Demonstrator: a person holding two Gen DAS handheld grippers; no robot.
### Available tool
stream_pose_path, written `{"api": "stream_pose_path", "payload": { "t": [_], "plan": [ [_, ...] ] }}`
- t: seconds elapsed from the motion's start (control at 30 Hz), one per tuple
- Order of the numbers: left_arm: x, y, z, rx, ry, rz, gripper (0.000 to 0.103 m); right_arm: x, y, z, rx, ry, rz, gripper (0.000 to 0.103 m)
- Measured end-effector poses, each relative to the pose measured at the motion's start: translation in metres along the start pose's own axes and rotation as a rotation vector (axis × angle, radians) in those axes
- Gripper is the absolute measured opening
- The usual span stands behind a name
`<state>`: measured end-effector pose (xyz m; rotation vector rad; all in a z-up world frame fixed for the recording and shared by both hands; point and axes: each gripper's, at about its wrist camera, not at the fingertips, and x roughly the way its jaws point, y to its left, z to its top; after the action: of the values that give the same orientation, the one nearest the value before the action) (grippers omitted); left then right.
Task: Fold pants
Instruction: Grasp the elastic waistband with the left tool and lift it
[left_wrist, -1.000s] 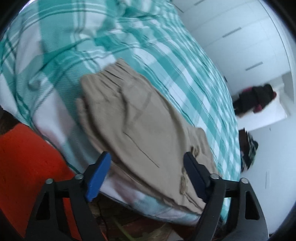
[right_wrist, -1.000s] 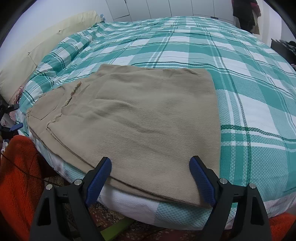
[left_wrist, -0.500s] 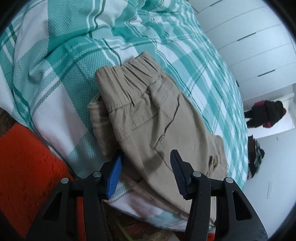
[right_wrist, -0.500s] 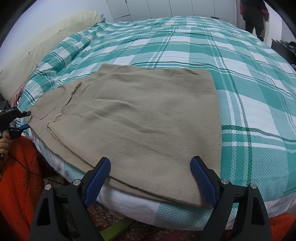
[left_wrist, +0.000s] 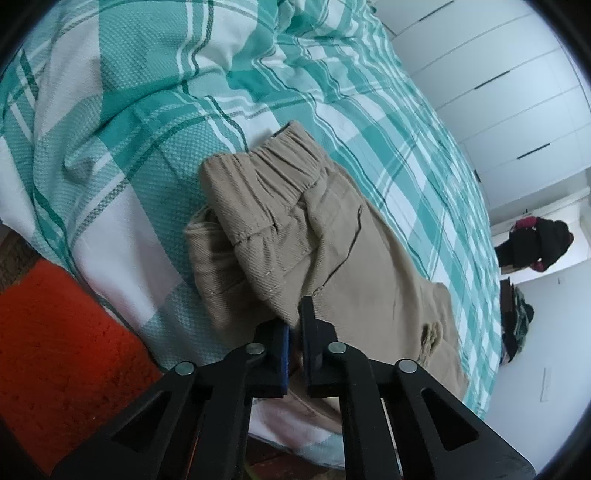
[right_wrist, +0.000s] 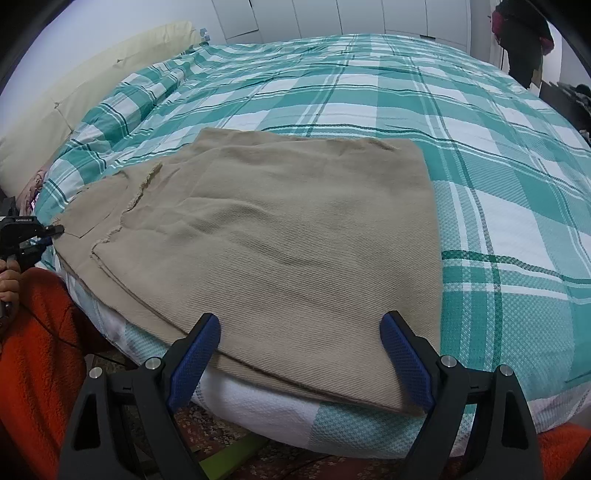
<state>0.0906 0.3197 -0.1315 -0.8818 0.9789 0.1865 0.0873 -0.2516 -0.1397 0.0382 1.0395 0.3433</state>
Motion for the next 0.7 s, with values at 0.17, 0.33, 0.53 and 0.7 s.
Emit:
{"api": "stream_pose_path", "payload": {
  "t": [0.17,0.33,0.53,0.7],
  "plan": [
    [-0.014,-0.007,-0.008,0.042,-0.018,0.001,0.001,-0.001,0.001,0.001,0.003,0.002,-0.002,0.089],
    [-0.011,-0.004,-0.011,0.079,0.011,0.064,0.001,0.0,0.0,0.001,0.003,0.0,-0.003,0.089],
    [-0.018,-0.01,-0.016,0.143,0.004,0.079,0.003,0.0,0.0,0.001,0.009,0.005,-0.004,0.089],
    [-0.052,0.02,-0.006,-0.032,-0.068,-0.043,0.029,0.0,-0.001,0.001,0.014,0.003,0.007,0.089]
  ]
}}
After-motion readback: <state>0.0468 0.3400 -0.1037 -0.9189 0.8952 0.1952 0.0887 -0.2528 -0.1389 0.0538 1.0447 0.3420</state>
